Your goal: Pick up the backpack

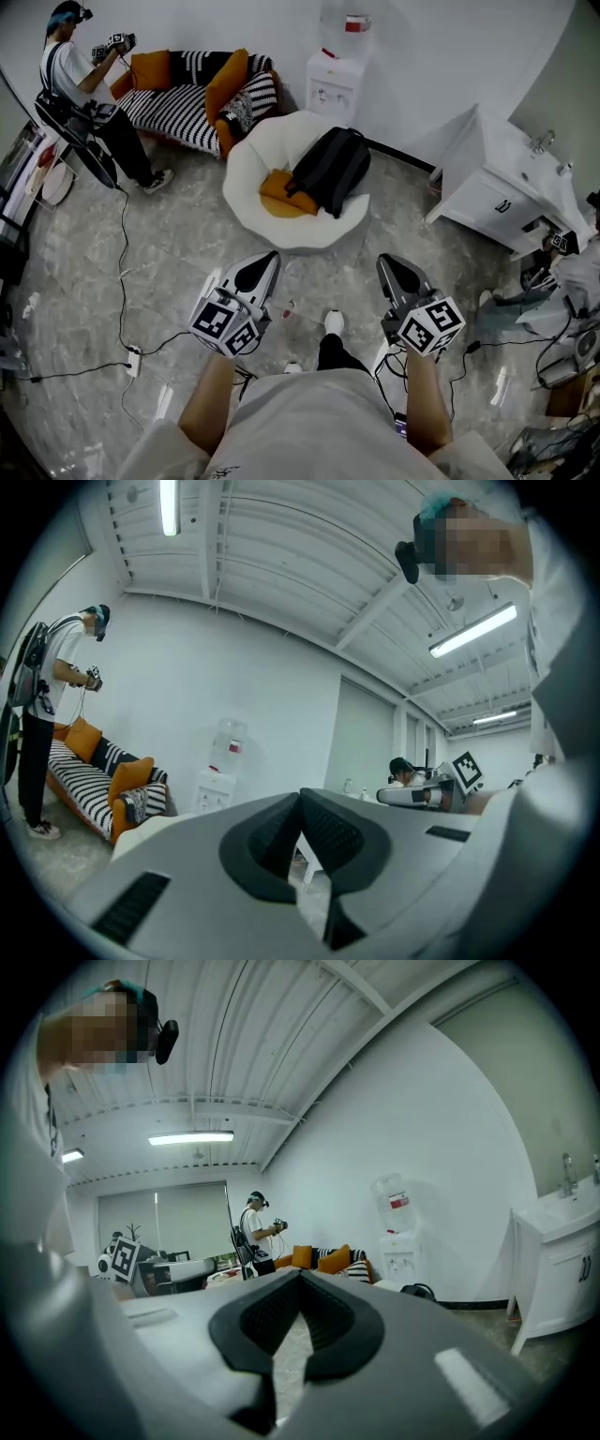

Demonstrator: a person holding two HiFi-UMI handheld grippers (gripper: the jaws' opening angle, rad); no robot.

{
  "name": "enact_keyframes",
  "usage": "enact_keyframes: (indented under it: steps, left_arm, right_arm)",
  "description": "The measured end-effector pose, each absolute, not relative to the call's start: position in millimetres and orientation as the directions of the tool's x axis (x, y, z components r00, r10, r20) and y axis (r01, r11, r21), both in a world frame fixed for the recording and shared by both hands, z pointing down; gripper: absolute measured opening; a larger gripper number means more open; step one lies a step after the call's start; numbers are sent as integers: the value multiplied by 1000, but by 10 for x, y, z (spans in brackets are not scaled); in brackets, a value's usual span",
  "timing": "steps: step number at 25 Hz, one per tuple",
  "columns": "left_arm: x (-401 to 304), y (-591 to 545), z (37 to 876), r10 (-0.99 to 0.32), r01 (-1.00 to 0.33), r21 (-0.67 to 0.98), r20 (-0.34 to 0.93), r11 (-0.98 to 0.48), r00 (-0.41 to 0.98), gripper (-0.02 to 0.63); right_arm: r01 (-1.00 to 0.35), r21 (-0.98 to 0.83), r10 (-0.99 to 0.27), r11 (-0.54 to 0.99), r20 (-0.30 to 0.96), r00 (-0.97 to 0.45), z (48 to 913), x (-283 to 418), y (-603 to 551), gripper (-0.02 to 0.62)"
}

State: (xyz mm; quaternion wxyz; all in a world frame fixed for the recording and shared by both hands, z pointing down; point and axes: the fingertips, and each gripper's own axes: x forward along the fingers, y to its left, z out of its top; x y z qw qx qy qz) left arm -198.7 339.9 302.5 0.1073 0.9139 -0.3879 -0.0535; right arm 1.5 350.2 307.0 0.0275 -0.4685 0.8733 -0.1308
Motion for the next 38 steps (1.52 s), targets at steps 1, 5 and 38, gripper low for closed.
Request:
enact_keyframes:
  steps: [1,5,38]
  left_arm:
    - [-1934,3329,3017,-720,-698,235,-15,-677,694,-8]
    - [-1747,3020,2998,-729,-707,238,-9,-666,684,-8]
    - [-983,1553,3183,-824,-800,279,48,-532,564,-9]
  right_arm:
    - [-809,-254,-824,530,74,-562,3069,57,3423,2]
    - [-802,-261,-817,537,73,-571,3059,235,3091,2]
    - [-709,-292,-713,642,114,-692,3333,1096,1391,2]
